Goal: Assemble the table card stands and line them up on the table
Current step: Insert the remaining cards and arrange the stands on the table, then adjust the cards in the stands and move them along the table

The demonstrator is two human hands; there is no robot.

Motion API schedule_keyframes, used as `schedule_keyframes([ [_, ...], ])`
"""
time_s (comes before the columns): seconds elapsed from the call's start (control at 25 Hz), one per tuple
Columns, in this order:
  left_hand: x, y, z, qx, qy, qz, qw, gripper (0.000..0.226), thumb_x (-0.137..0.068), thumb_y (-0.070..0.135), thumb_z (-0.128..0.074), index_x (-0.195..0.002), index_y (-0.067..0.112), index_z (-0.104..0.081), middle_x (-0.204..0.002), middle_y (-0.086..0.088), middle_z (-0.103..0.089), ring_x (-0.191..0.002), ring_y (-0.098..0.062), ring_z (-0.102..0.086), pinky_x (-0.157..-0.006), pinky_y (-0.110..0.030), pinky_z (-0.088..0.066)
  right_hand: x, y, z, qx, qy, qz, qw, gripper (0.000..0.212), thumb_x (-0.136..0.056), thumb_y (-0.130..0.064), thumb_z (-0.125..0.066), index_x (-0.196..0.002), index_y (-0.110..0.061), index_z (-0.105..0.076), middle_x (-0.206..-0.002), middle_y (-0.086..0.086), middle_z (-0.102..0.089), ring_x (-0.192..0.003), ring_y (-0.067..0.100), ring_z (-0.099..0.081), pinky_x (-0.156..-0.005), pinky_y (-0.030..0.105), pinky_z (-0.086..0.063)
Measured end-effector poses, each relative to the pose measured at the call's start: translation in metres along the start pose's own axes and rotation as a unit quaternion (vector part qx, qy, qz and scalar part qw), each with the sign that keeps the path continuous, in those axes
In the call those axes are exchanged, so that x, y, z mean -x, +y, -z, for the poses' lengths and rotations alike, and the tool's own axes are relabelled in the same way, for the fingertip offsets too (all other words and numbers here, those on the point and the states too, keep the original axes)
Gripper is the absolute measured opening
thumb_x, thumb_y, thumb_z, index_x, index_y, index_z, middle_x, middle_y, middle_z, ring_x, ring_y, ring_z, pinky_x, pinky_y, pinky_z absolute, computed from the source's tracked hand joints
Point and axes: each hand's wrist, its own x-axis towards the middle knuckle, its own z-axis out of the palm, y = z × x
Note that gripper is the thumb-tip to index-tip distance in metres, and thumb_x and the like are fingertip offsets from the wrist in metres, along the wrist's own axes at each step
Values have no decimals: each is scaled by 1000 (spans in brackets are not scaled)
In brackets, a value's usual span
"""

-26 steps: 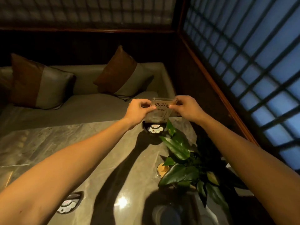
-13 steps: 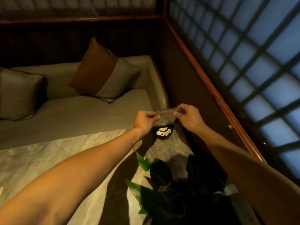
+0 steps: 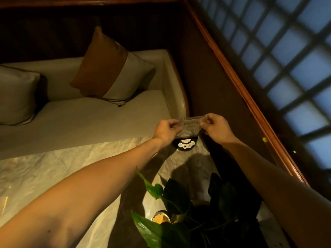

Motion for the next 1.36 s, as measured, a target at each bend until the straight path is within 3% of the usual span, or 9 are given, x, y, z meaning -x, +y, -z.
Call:
schedule_keyframes([
  [0.12,13,2,13,-9,-21,-1,1000,50,-94,3,-65,-141,4,-51,-122,-6,-61,-112,-11,-57,-77,-3,-42,2,-2,1,0,-23,-35,999,17,-99,-10,-59,-109,-23,-63,-90,-10,-64,-91,13,-62,-66,22,-47],
  [0.24,31,1,37,-30,-22,-6,999,36,-94,4,-63,-130,5,-63,-111,-7,-66,-99,-11,-59,-83,-16,-45,15,-15,3,21,-34,-77,996,40,-97,-15,-63,-135,-12,-52,-101,0,-68,-87,15,-64,-64,24,-46],
  [0.4,77,-4,89,-94,-55,-11,994,37,-94,17,-68,-130,9,-64,-119,-7,-69,-104,-14,-62,-88,-22,-45,51,-44,9,43,48,-115,991,66,-96,-25,-66,-151,-7,-34,-138,15,-55,-109,25,-61,-87,39,-53],
  [0.56,133,-11,150,-123,-48,-20,991,48,-90,33,-73,-131,9,-64,-123,-5,-68,-110,-15,-63,-90,-23,-46,88,-89,14,79,116,-47,989,57,-98,-20,-61,-149,-11,-37,-144,14,-49,-105,28,-65,-86,42,-58],
  [0.72,190,-29,205,-127,-17,-32,991,56,-86,45,-74,-131,14,-65,-128,-1,-68,-110,-12,-63,-93,-25,-48,130,-147,-21,103,153,88,979,44,-99,-22,-58,-141,-13,-50,-140,12,-52,-118,26,-59,-95,36,-49],
  [0.92,267,-58,267,-121,29,-49,991,70,-84,53,-73,-144,23,-52,-144,1,-56,-131,-15,-52,-101,-28,-41,191,-229,-108,130,77,201,968,54,-98,-33,-60,-148,-21,-45,-152,5,-46,-139,23,-44,-107,32,-34],
  [1.08,326,-95,307,-101,115,-60,986,79,-83,55,-73,-151,33,-39,-157,7,-39,-143,-14,-37,-115,-37,-34,241,-257,-190,165,-31,259,951,70,-95,-46,-59,-157,-32,-29,-167,3,-23,-154,21,-16,-121,43,-22],
  [1.2,364,-139,330,-89,141,-57,984,84,-81,59,-72,-152,39,-32,-161,10,-32,-147,-12,-31,-120,-44,-31,287,-261,-251,160,-106,270,944,82,-93,-45,-63,-160,-37,-15,-170,-1,-2,-156,20,-5,-121,44,-17],
  [1.36,409,-201,342,-66,170,-31,983,96,-75,65,-74,-154,44,-23,-163,13,-26,-149,-7,-22,-122,-40,-24,338,-242,-316,162,-200,249,934,104,-85,-51,-68,-159,-39,4,-170,-3,13,-156,18,3,-123,44,-15],
])
